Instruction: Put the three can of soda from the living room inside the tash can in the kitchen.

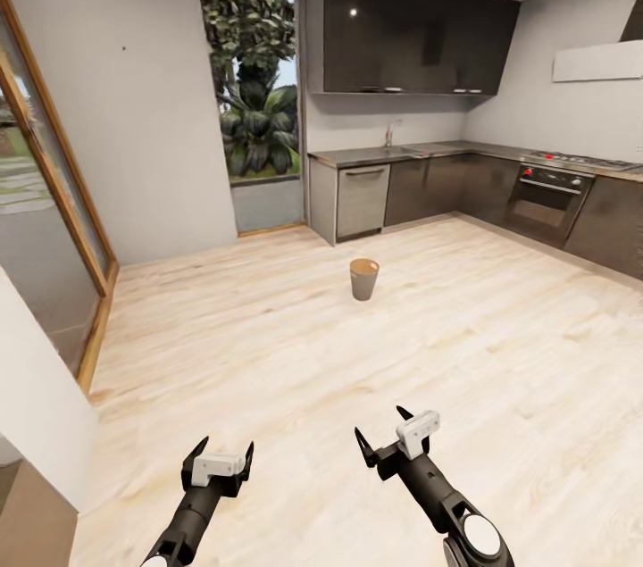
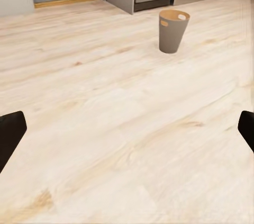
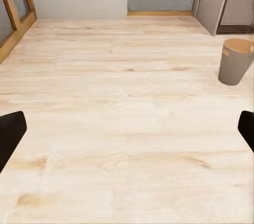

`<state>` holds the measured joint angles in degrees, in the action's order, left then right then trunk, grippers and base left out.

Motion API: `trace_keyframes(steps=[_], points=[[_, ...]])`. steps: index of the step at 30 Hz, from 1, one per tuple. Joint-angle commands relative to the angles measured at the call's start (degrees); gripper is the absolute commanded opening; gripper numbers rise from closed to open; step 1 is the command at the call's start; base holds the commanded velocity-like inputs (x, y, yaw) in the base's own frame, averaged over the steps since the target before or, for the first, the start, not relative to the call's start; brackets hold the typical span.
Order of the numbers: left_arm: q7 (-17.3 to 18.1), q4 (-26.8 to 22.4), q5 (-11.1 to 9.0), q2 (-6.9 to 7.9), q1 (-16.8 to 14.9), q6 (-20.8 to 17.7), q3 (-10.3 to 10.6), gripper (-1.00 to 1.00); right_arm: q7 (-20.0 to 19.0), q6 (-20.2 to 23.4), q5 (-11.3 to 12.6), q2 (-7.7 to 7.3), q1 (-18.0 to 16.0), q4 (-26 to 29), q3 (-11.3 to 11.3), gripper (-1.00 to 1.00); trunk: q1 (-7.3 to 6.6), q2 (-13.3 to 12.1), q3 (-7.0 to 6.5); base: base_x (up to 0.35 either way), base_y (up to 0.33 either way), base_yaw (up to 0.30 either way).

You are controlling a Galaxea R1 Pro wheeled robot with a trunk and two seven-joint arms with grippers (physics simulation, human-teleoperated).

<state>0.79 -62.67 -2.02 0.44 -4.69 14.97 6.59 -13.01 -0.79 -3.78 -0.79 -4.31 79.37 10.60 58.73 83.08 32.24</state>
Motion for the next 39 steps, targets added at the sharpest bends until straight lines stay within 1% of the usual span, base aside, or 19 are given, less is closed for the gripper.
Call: trace_keyframes(steps=[1,6,16,24,29,39], points=[[0.0,0.0,0.0,0.0,0.01,0.01,0.0,1.0,0.0,0.0,0.0,0.0,0.0,0.0,-0.01,1.0,0.0,0.0,-0.03,0.324,0.0,-0.153],[-0.04,0.0,0.0,0.0,0.02,0.04,0.0,1.0,0.0,-0.08,-0.05,0.0,0.01,0.0,-0.09,1.0,0.0,0.0,-0.08,0.324,-0.03,-0.088],[-0.17,0.0,0.0,0.0,0.04,0.06,0.0,1.0,0.02,-0.45,-0.01,0.04,0.02,0.08,-0.2,1.0,0.0,0.0,-0.09,0.322,-0.079,-0.011],[-0.17,0.0,0.0,0.0,0.04,0.06,0.0,1.0,0.03,-0.88,0.0,0.03,0.0,0.08,-0.26,1.0,0.0,0.0,-0.09,0.311,-0.107,0.0],[-0.18,0.0,0.0,0.0,0.04,0.06,0.0,1.0,0.0,-1.98,0.07,0.0,0.03,0.08,-0.31,1.0,0.0,0.0,-0.09,0.304,-0.119,0.0],[-0.11,0.0,0.0,0.0,0.04,0.06,0.0,1.0,0.0,-2.18,0.09,0.0,0.02,0.08,-0.31,1.0,0.0,0.0,-0.09,0.299,-0.121,0.0]])
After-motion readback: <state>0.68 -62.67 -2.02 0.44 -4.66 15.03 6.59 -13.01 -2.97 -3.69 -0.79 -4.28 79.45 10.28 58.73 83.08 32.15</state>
